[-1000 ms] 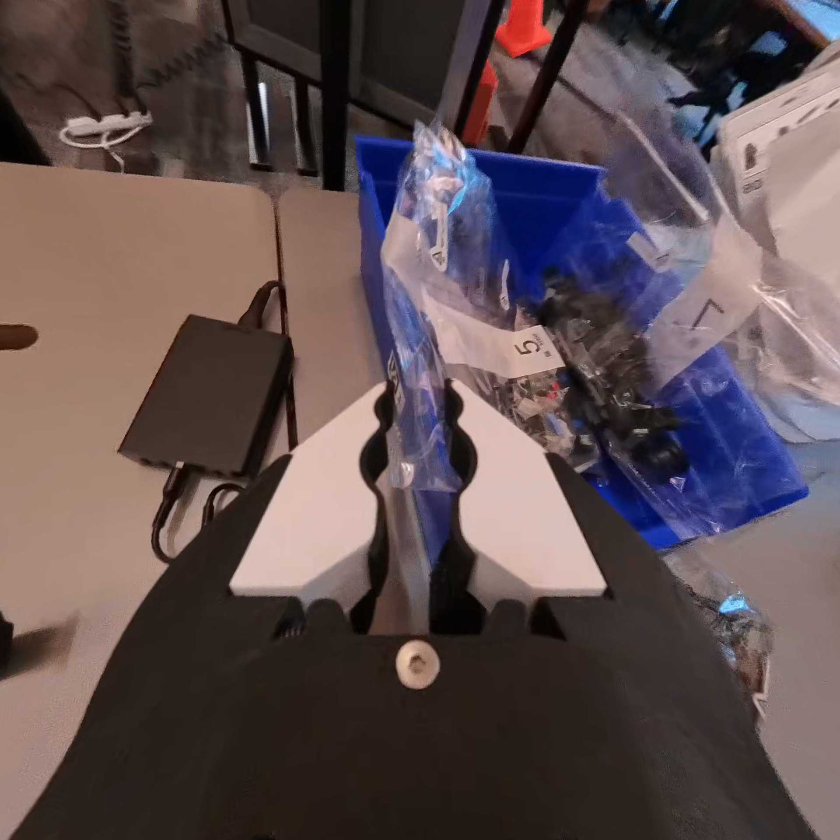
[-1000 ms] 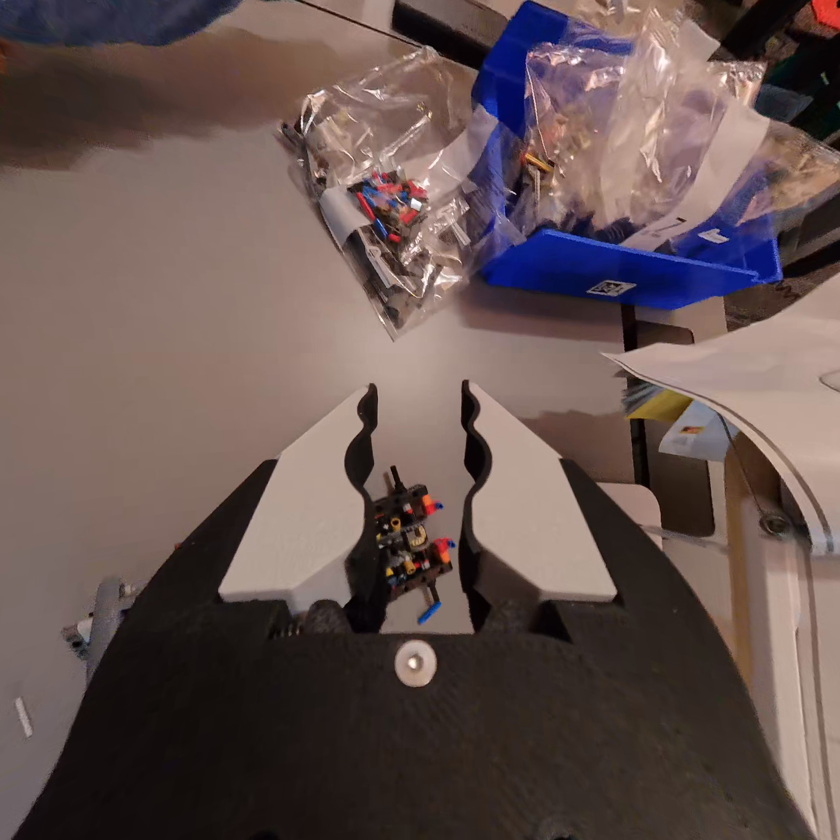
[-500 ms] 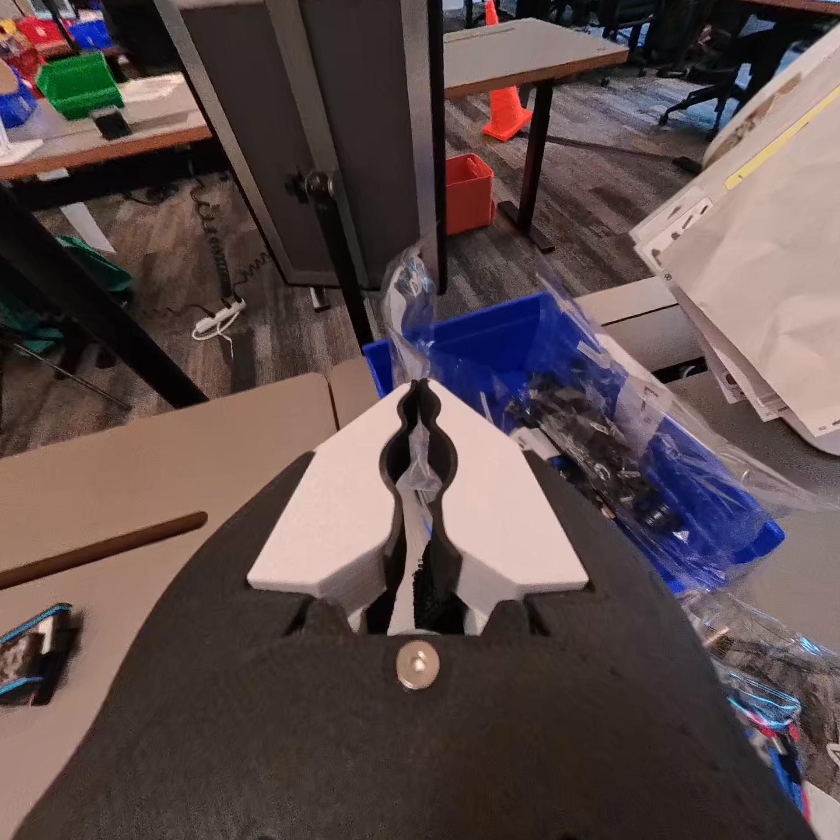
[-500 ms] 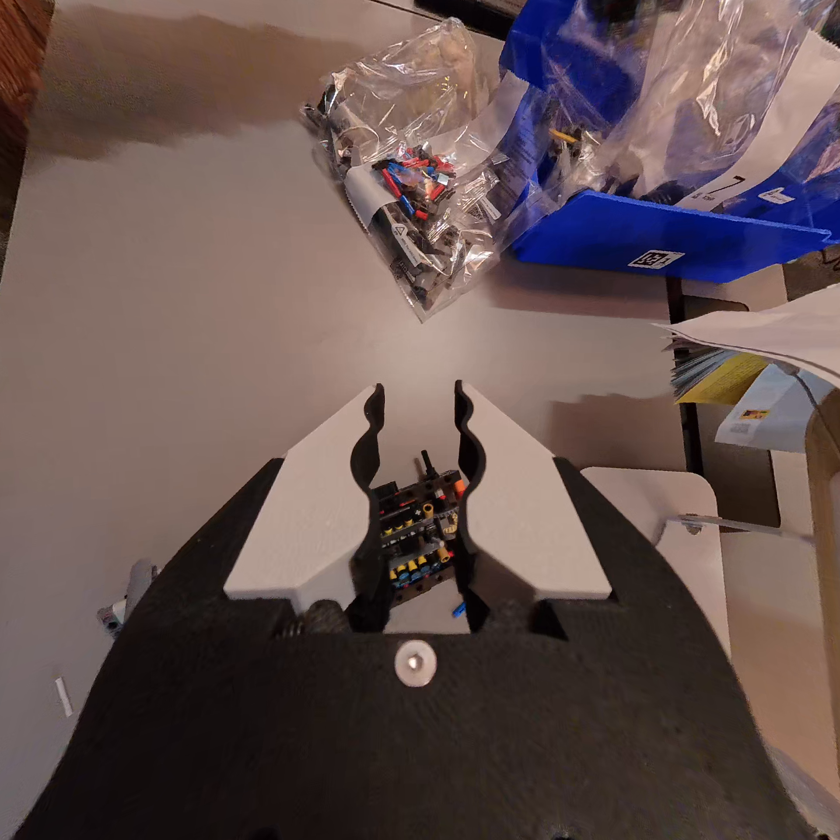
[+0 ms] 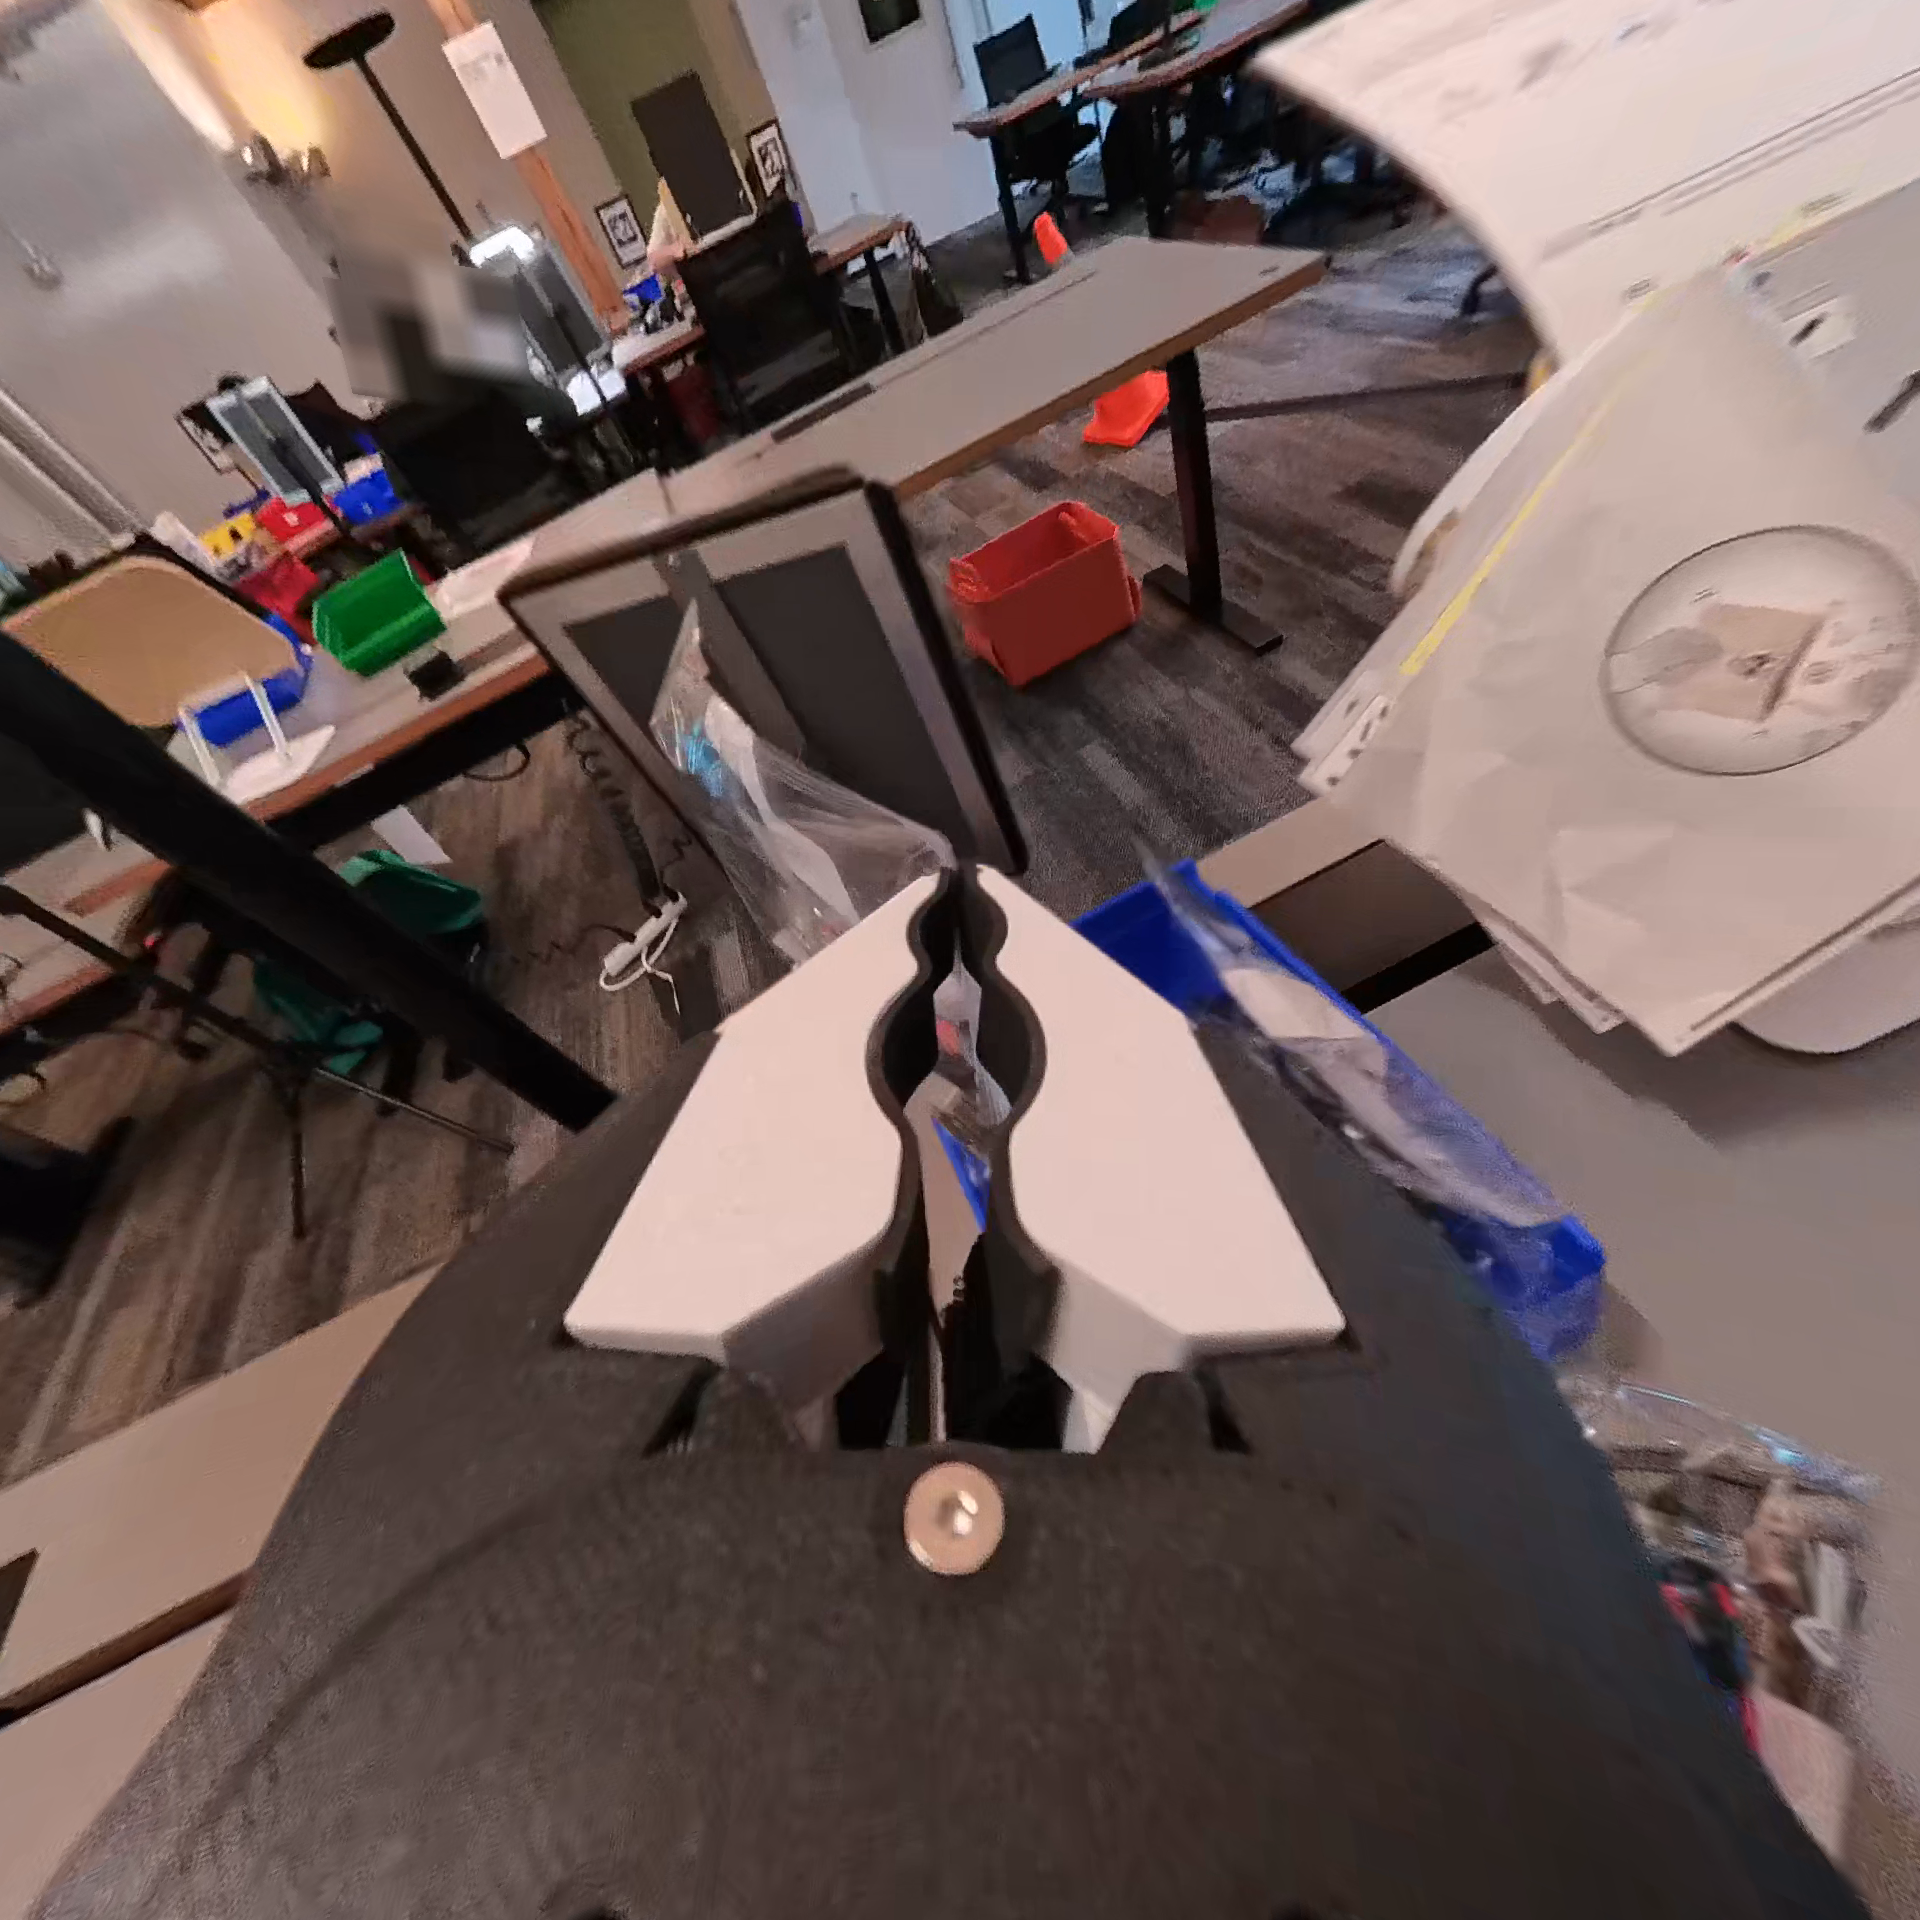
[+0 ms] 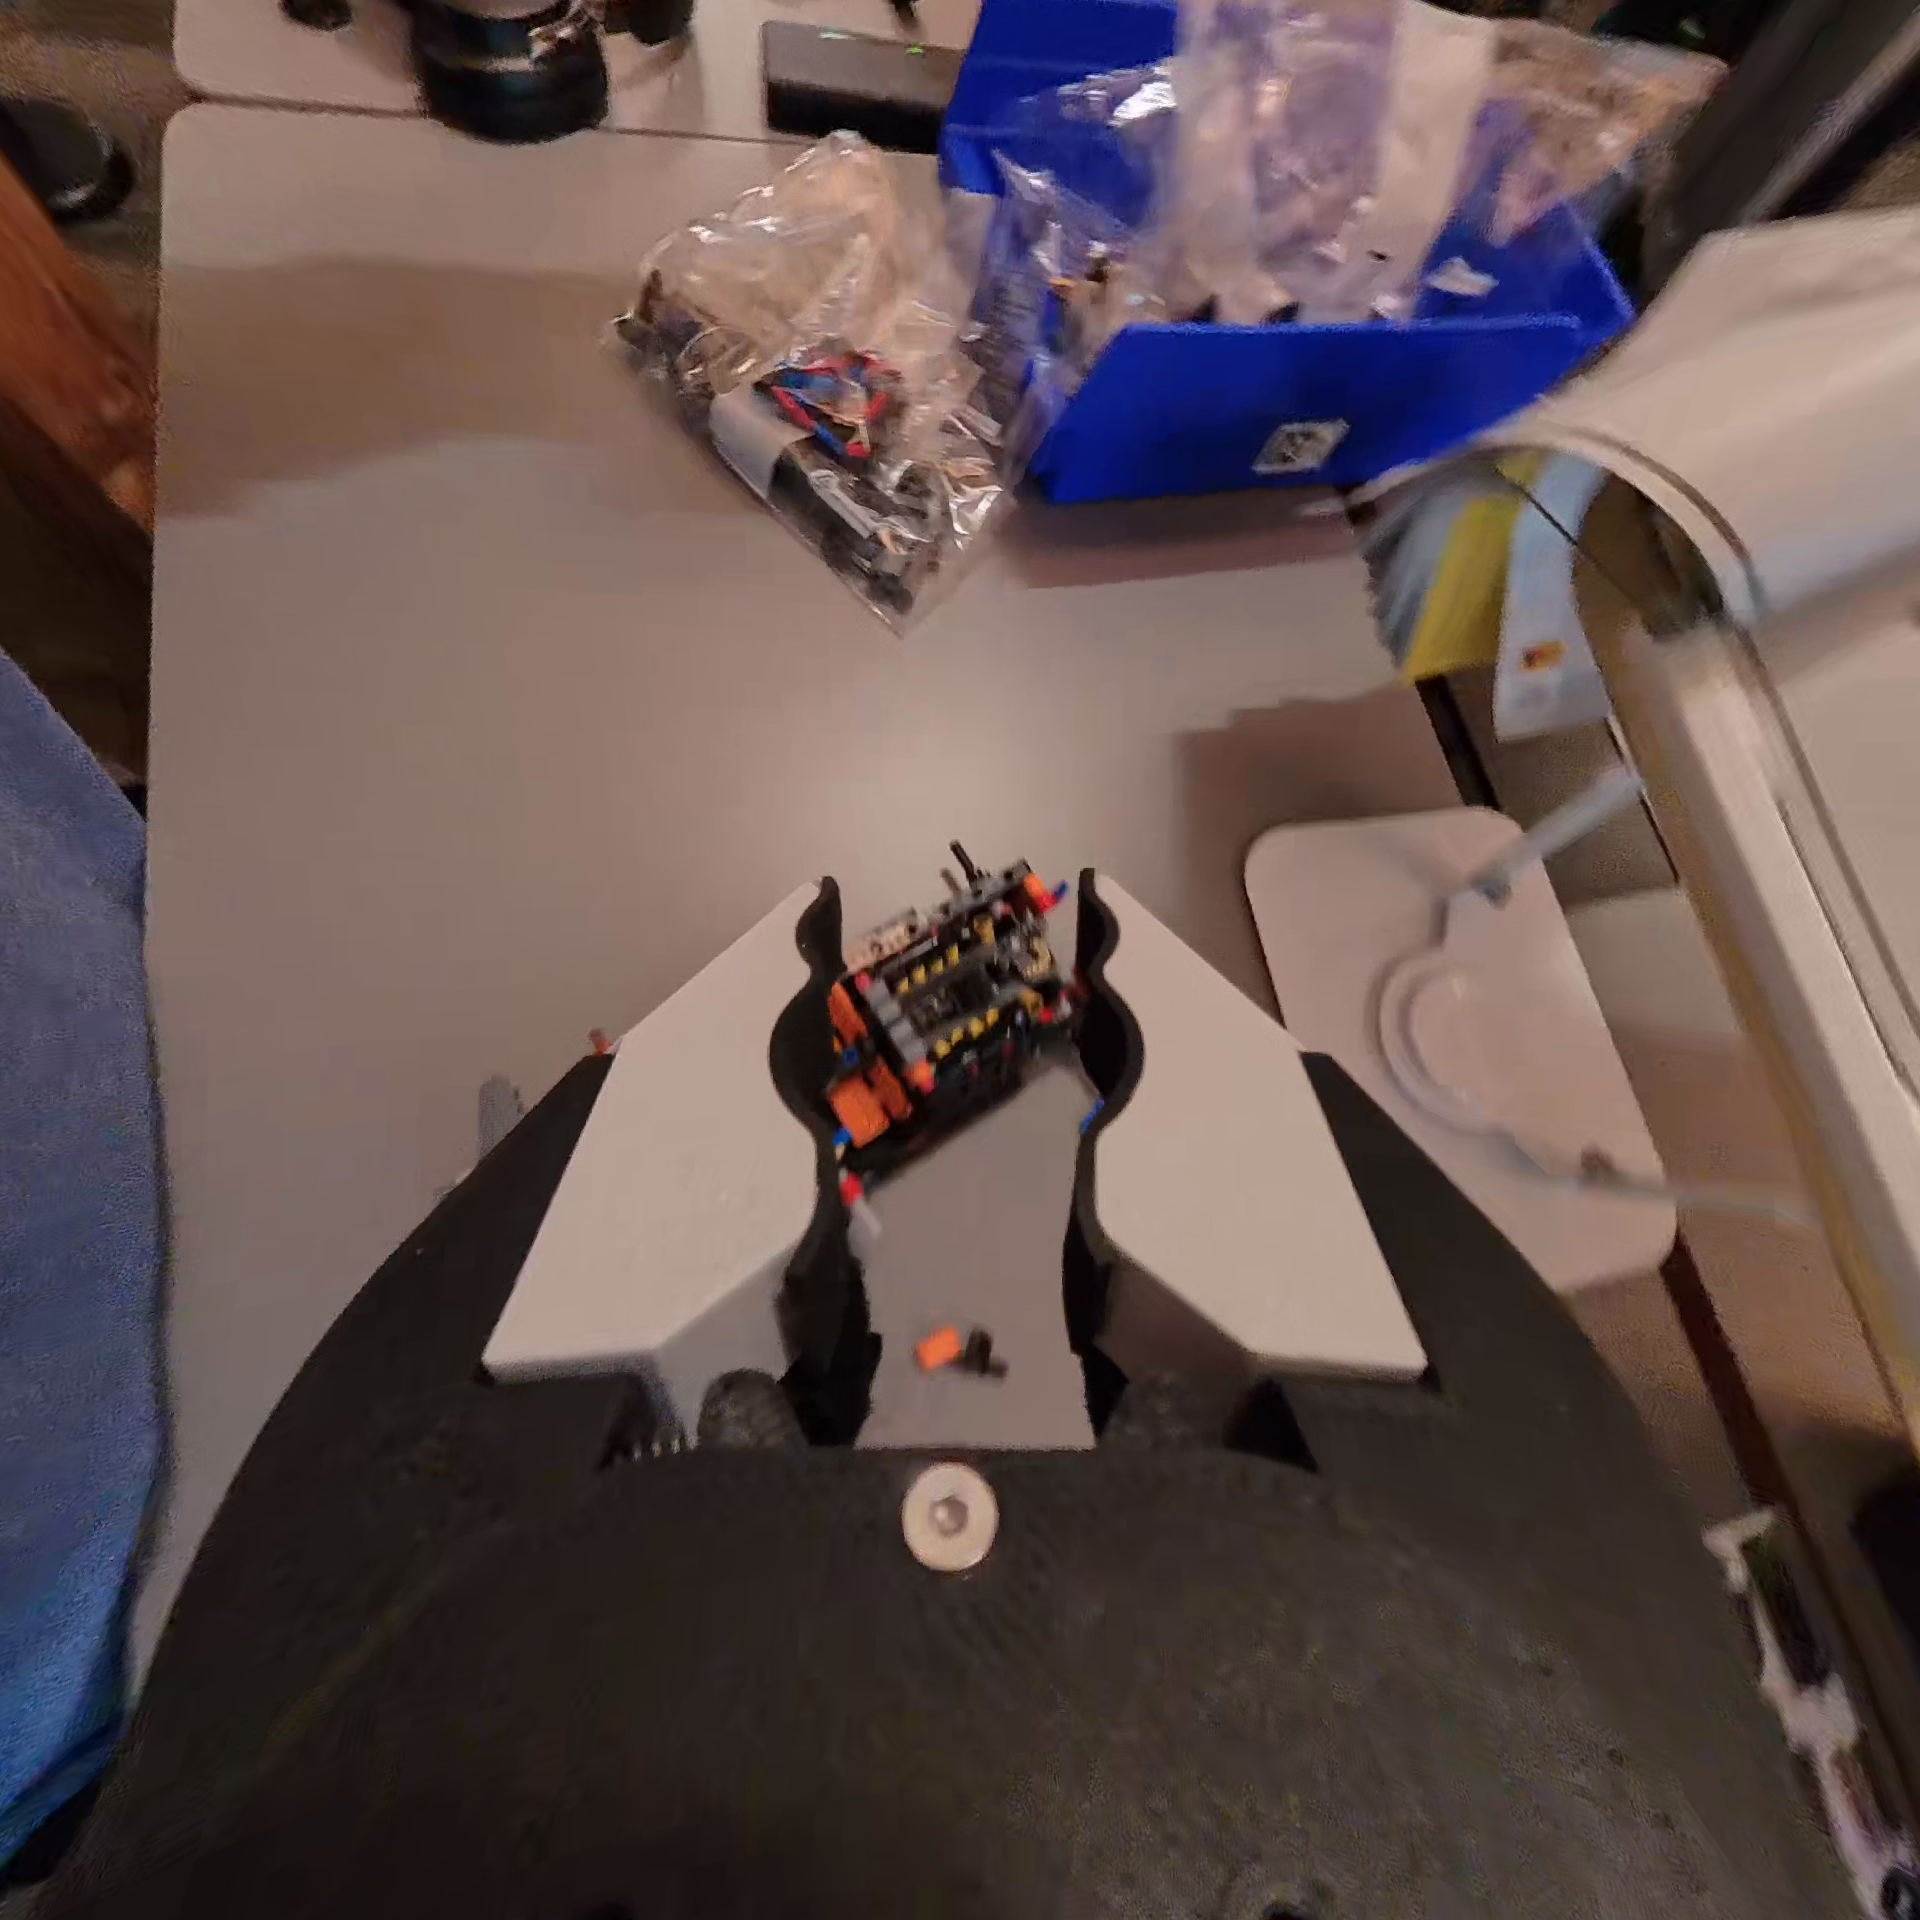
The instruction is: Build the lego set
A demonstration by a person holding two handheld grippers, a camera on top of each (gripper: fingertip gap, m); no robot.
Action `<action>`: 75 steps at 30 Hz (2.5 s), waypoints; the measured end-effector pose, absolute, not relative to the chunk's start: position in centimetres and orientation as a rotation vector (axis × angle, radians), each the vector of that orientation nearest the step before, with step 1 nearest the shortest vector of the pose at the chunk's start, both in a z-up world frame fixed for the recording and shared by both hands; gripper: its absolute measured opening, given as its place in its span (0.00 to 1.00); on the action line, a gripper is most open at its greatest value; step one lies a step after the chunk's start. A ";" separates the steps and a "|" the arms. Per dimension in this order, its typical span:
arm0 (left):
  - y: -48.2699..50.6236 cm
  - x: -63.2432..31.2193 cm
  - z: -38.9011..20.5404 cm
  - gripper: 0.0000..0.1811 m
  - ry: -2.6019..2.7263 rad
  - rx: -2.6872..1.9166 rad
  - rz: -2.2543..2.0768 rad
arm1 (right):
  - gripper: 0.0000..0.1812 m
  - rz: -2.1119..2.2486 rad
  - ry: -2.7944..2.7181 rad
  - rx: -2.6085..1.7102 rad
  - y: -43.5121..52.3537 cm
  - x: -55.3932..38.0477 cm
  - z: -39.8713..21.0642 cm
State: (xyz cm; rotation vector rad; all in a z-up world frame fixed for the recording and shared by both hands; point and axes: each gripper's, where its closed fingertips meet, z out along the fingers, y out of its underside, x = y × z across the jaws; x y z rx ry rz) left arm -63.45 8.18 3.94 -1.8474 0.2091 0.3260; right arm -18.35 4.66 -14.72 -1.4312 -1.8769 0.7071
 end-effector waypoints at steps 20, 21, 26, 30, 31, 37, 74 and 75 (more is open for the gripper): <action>-1.5 -39.9 6.3 0.00 0.427 -1.690 0.102 | 0.56 0.994 -1.938 -1.969 -0.1 -8.6 -32.0; -1.6 -39.4 6.1 0.00 0.435 -1.692 0.103 | 0.55 1.069 -1.888 -1.979 -0.2 -9.3 -31.7; -1.5 -38.0 5.4 0.00 0.467 -1.683 0.070 | 0.48 1.099 -1.799 -1.979 -0.2 -11.7 -31.8; -1.2 -37.6 5.0 0.00 0.482 -1.667 0.036 | 0.44 1.093 -1.699 -2.020 -0.3 -14.4 -31.8; -1.2 -37.5 4.9 0.00 0.485 -1.663 0.028 | 0.44 1.097 -1.670 -2.026 -0.4 -15.3 -31.8; -0.8 -36.9 4.1 0.00 0.517 -1.663 -0.009 | 0.40 1.120 -1.530 -2.057 -1.6 -21.2 -31.7; 9.3 -0.5 -16.1 0.00 1.336 -1.642 -0.598 | 0.27 0.683 -1.662 -1.376 9.1 1.9 -12.1; 9.1 -0.7 -16.1 0.00 1.350 -1.634 -0.598 | 0.24 0.687 -1.722 -1.359 9.1 1.2 -12.6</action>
